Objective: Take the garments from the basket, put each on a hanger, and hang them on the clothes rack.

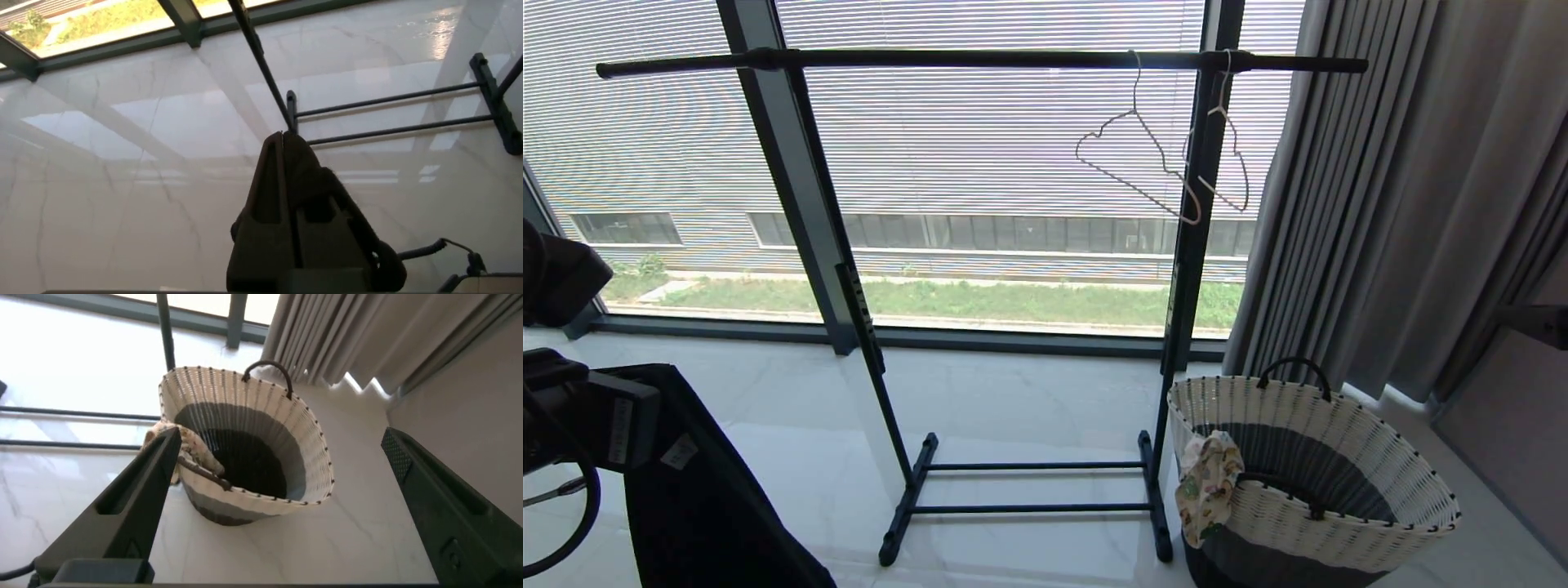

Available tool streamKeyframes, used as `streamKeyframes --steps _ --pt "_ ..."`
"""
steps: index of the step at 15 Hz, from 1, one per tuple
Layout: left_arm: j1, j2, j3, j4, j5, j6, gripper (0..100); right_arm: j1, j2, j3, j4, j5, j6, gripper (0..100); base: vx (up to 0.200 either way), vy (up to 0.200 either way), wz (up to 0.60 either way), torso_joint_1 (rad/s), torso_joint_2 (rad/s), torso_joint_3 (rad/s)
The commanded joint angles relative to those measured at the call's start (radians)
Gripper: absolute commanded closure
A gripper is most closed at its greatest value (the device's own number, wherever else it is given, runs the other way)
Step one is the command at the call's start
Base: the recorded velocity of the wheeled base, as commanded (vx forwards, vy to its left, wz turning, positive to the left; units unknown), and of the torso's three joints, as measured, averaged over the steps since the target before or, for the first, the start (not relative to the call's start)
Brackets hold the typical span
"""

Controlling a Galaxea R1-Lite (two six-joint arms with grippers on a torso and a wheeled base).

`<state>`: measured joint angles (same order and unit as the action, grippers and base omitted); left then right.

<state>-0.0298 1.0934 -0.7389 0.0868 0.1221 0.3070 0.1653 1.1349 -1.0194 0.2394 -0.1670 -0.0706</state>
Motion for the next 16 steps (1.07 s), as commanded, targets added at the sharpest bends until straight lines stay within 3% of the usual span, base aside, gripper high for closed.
streamKeyframes --steps 1,16 --pt "0.005 0.006 0.0 -0.001 0.001 0.0 100 0.0 0.002 -0.002 0.0 -0.002 -0.001 0 0.0 0.0 0.0 0.178 -0.46 -0.286" --pt "0.011 0.006 -0.007 -0.001 0.001 0.001 100 0.0 -0.021 0.002 0.0 -0.003 -0.006 0 0.0 0.0 0.0 0.216 -0.5 -0.284"
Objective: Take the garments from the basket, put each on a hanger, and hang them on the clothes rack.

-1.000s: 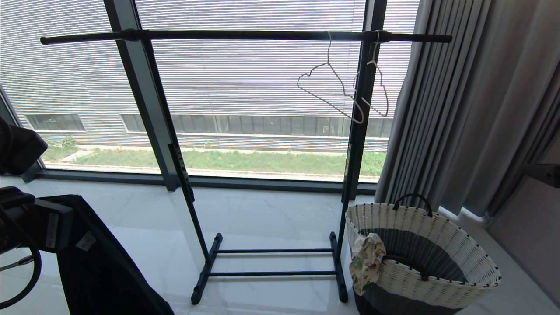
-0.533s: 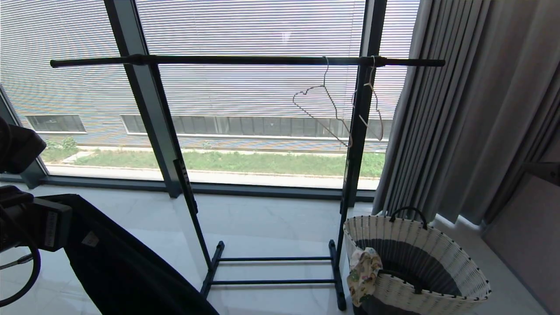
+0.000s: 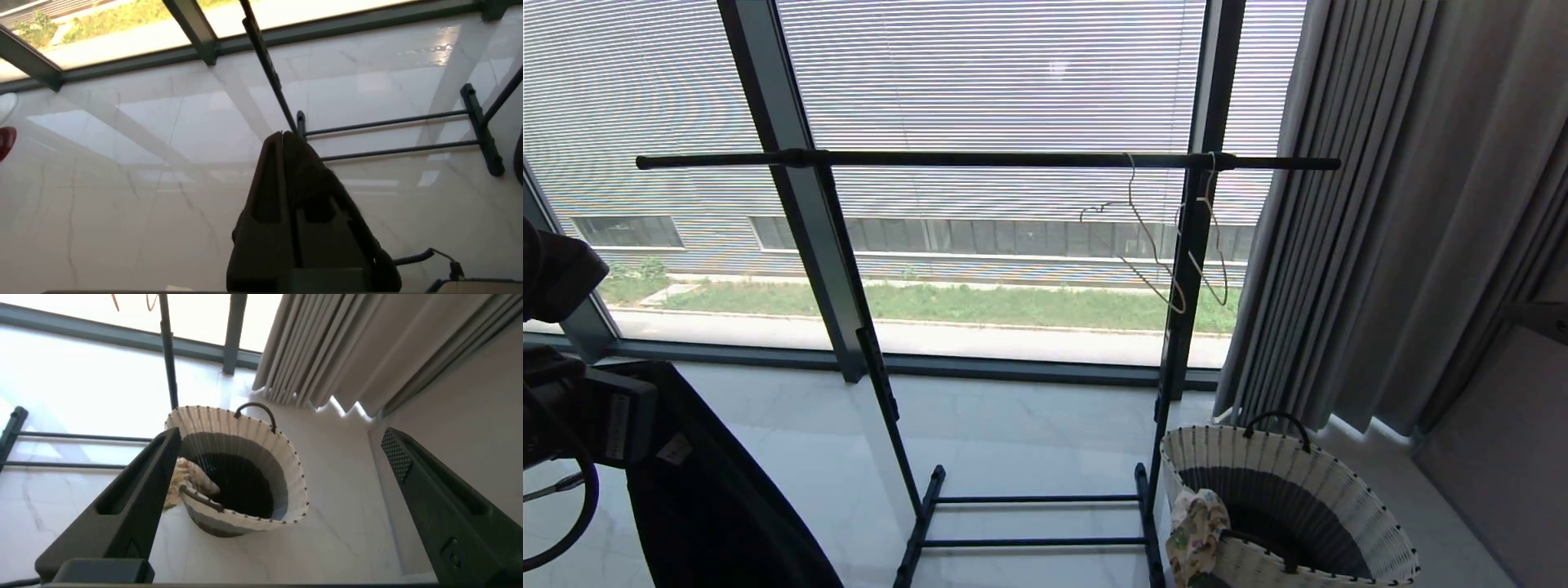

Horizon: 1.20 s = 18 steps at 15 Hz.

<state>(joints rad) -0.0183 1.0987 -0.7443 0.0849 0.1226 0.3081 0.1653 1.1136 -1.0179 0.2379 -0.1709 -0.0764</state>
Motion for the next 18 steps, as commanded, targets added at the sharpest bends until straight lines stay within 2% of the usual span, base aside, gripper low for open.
streamKeyframes --steps 1,2,9,11,12,13,14,18 --pt "0.0 0.001 -0.003 0.001 0.0 0.0 100 0.0 0.0 0.005 0.001 0.001 0.0 0 0.0 0.0 0.0 0.154 -0.32 -0.163" --pt "0.0 0.003 -0.006 0.001 0.0 0.0 100 0.0 0.0 0.013 -0.002 0.002 0.0 0 0.0 0.0 0.0 0.085 -0.18 -0.085" --pt "0.0 0.001 -0.006 0.001 0.0 0.0 100 0.0 0.002 0.018 -0.002 0.002 0.001 0 0.0 0.2 0.0 0.02 -0.03 -0.016" --pt "-0.002 -0.007 -0.007 0.001 -0.004 0.029 100 -0.009 0.012 0.016 -0.003 0.01 0.006 0 0.0 0.0 0.0 0.0 0.0 0.0" --pt "-0.002 -0.008 -0.007 0.001 -0.009 0.071 100 -0.023 0.02 0.018 -0.006 0.025 0.006 0 0.0 0.0 0.0 0.0 0.0 0.0" --pt "-0.002 -0.008 -0.007 0.001 -0.009 0.08 100 -0.029 0.023 0.018 -0.009 0.044 0.006 0 0.0 0.0 0.0 0.0 0.0 0.0" --pt "-0.005 -0.007 -0.009 0.001 -0.009 0.082 100 -0.04 0.026 0.016 -0.017 0.094 0.004 0 0.0 0.0 0.0 0.0 0.0 0.0" --pt "-0.025 -0.005 -0.009 0.001 -0.009 0.082 100 -0.063 0.043 0.016 -0.049 0.192 0.006 0 0.2 0.0 0.0 -0.004 0.0 0.001"
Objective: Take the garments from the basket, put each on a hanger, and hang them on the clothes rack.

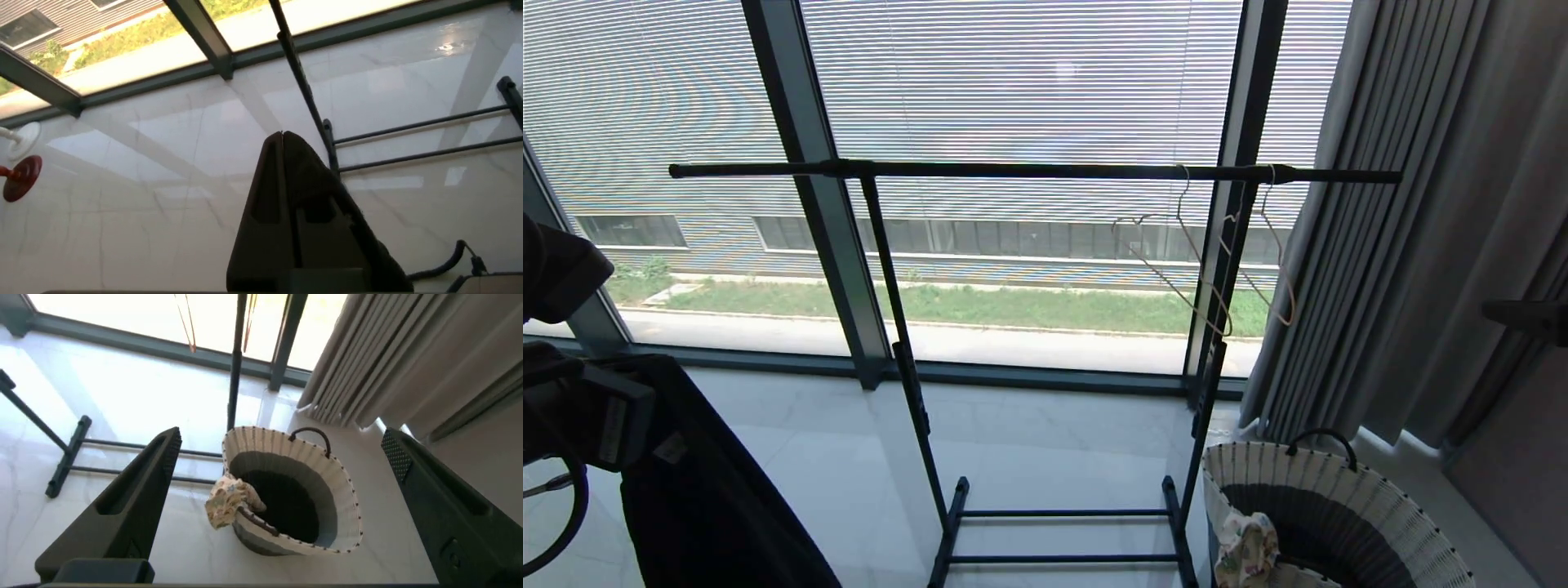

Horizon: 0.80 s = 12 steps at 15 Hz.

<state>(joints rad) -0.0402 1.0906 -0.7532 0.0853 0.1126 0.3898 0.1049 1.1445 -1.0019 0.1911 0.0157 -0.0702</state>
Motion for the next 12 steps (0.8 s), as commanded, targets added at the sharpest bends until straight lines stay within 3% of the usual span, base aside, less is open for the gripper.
streamKeyframes --steps 1,4,12 --pt "-0.003 0.005 0.0 0.001 0.001 0.0 100 -0.002 0.021 0.0 -0.018 0.027 0.0 0 0.2 0.0 0.0 0.002 0.0 -0.002" --pt "-0.003 0.006 -0.002 0.001 0.001 0.0 100 -0.022 0.07 0.0 -0.094 0.062 0.0 0 0.2 0.0 0.0 0.009 0.0 0.002" --pt "-0.015 0.045 -0.026 0.001 0.002 -0.003 100 -0.022 0.218 0.0 -0.174 0.058 0.0 0 0.2 0.0 0.0 0.002 0.0 0.005"
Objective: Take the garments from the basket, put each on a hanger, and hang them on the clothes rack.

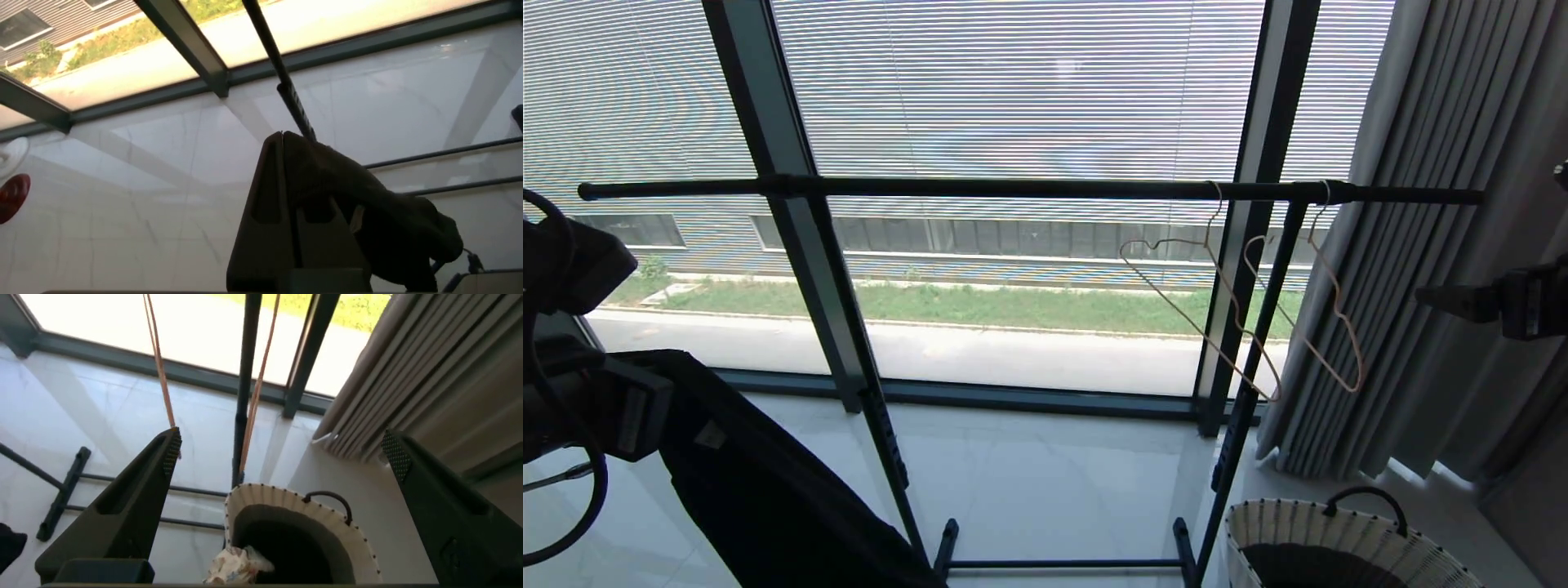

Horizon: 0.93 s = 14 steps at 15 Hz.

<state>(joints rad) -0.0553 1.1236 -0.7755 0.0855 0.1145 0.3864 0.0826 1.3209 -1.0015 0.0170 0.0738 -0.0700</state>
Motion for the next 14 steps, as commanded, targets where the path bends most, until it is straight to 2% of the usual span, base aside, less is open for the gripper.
streamKeyframes --steps 1,3,8,10,14 --pt "0.0 0.018 -0.007 0.0 -0.001 0.0 100 0.0 0.084 -0.003 -0.035 0.0 -0.001 0 0.2 0.0 0.0 0.002 0.0 0.007" --pt "0.0 0.028 -0.007 -0.001 -0.001 -0.004 100 -0.003 0.143 -0.008 -0.074 0.0 -0.001 0 0.2 0.0 0.0 0.002 0.0 0.0" --pt "0.002 0.093 -0.005 -0.147 0.002 -0.004 100 -0.021 0.307 -0.074 -0.117 0.001 -0.001 0 0.0 0.0 0.0 0.0 0.0 0.0" --pt "0.002 0.096 -0.001 -0.148 0.002 -0.004 100 -0.03 0.388 -0.117 -0.118 0.003 0.006 0 0.0 0.0 0.0 0.0 0.0 0.0" --pt "0.005 0.096 0.007 -0.148 0.005 -0.004 100 -0.021 0.485 -0.177 -0.126 0.0 0.073 0 0.0 0.0 0.0 0.0 0.0 0.0"
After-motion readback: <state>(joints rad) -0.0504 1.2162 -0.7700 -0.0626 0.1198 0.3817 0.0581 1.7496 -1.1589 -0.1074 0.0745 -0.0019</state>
